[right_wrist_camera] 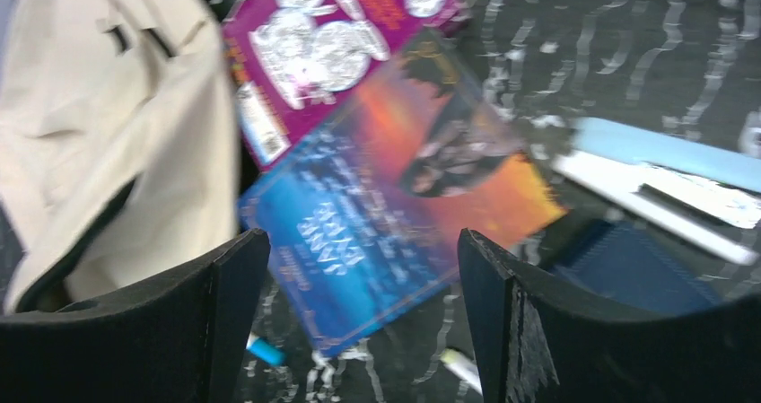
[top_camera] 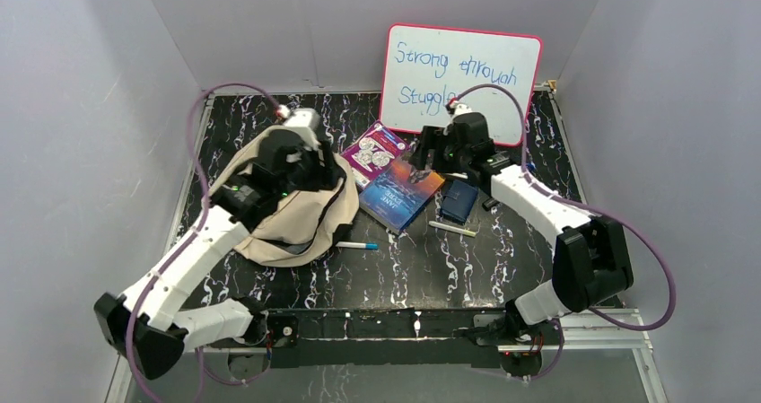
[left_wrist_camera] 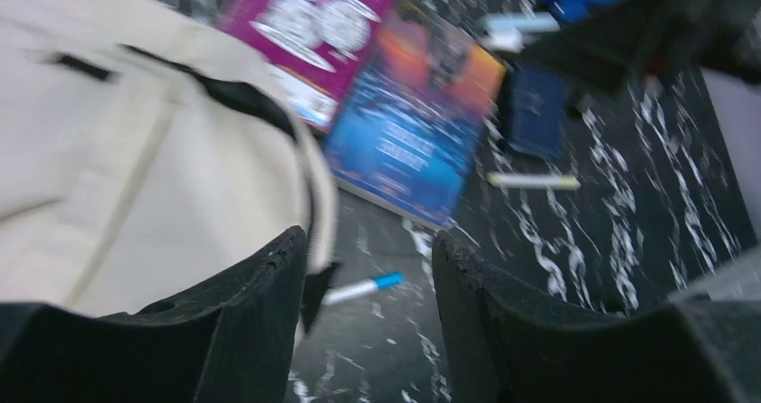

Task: Pack the student bag
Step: Pick up the book from the center of the board.

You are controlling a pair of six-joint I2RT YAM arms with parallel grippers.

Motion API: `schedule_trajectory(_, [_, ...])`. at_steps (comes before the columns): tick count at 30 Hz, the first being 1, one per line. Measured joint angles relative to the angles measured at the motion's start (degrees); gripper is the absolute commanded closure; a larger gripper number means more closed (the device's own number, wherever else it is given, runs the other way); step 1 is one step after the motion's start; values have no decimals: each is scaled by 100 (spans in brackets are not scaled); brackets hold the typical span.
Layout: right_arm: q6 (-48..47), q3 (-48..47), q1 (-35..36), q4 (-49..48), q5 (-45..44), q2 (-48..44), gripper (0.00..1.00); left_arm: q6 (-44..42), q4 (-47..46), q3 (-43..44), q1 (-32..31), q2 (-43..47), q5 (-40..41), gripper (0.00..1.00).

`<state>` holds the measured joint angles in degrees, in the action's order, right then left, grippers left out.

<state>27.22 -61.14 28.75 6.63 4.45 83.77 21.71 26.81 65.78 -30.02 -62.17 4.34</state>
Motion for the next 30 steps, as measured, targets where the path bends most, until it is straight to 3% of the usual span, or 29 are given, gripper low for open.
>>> schedule_trajectory(4, [-356,9,-734,186,251,214,14,496,-522,-168,-1386,-581,197,48])
schedule_trajectory(9, [-605,-142,-1266,236,968,855,14,1075,-1139,-413,-2170,-1449,623,48])
schedule_trajectory(18, [-643,-358,-1416,254,1810,1517,12,1921,-1644,-883,-2363,-1821,1438,46])
schedule_trajectory(30, [-555,-356,-1416,396,1672,1661,9,2444,-1786,-1294,-2363,-1980,1779,42])
